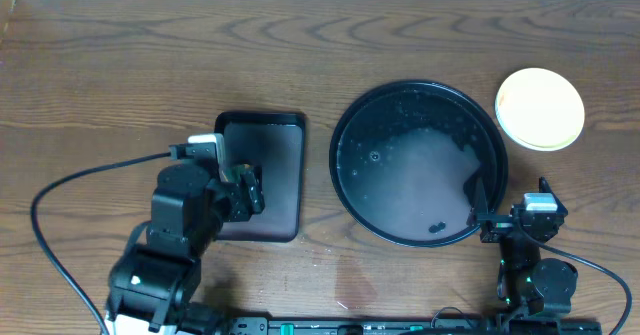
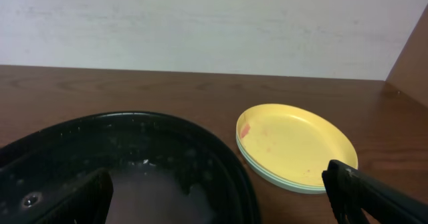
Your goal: Clean dirty plates on tray and stack at the side
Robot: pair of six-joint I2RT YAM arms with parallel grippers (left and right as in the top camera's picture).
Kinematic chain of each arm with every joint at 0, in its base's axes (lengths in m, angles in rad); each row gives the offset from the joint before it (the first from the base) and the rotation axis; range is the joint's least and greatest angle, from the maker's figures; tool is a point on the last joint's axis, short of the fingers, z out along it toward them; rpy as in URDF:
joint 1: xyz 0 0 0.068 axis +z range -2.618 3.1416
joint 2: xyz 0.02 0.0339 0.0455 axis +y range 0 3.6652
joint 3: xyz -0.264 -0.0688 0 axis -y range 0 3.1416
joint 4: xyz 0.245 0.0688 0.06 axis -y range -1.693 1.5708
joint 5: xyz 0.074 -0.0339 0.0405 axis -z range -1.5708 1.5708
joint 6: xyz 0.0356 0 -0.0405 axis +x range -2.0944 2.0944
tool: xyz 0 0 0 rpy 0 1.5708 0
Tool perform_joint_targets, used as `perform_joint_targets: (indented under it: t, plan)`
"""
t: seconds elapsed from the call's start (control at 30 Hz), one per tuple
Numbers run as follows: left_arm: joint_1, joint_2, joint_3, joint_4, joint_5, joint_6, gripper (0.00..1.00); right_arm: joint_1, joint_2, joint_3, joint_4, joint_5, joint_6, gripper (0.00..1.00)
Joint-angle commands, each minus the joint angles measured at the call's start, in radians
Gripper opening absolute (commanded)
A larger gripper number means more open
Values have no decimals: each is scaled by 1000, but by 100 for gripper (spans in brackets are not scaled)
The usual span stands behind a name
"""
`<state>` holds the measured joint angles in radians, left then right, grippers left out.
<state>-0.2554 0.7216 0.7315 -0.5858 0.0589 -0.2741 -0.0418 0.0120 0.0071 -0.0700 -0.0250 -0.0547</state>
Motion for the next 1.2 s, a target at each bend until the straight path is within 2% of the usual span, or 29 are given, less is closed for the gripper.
perform_joint_targets:
  t: [0.0, 0.4, 0.53, 0.77, 0.93, 1.17]
  plan:
    - [71, -82, -136, 116, 72, 140, 84, -5, -4, -1, -5, 10, 16, 99]
    - [261, -474, -634, 690, 72, 143, 84, -5, -4, -1, -5, 10, 16, 99]
    - [284, -547, -731, 798, 72, 144, 84, -5, -4, -1, -5, 10, 17, 99]
    - [300, -602, -727, 709, 61, 248, 84, -5, -4, -1, -5, 10, 17, 99]
    - [300, -614, -727, 517, 60, 285, 84, -5, -4, -1, -5, 10, 17, 99]
    - [300, -705, -727, 522, 57, 316, 84, -5, -4, -1, -5, 10, 17, 99]
